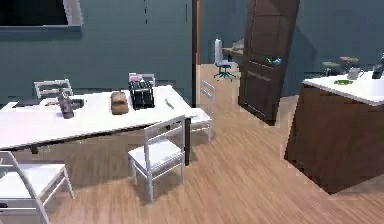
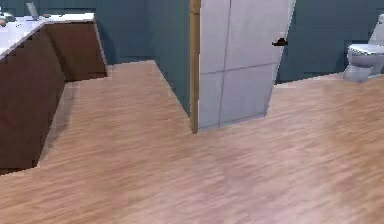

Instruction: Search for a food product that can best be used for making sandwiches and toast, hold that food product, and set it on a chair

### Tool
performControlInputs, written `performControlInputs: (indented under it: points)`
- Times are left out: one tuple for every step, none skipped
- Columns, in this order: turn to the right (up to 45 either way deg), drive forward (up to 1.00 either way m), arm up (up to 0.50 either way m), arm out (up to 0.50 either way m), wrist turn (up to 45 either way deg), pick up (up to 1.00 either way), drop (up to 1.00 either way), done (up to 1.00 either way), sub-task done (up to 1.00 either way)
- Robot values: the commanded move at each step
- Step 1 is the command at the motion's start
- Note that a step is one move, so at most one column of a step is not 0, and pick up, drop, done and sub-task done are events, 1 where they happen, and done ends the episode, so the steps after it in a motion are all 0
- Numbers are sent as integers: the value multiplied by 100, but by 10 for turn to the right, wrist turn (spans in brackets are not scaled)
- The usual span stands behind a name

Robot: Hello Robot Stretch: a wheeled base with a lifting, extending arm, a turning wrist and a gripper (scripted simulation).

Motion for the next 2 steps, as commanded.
performControlInputs:
  points:
    - [0, 80, 0, 0, 0, 0, 0, 0, 0]
    - [-450, 0, 0, 0, 0, 0, 0, 0, 0]
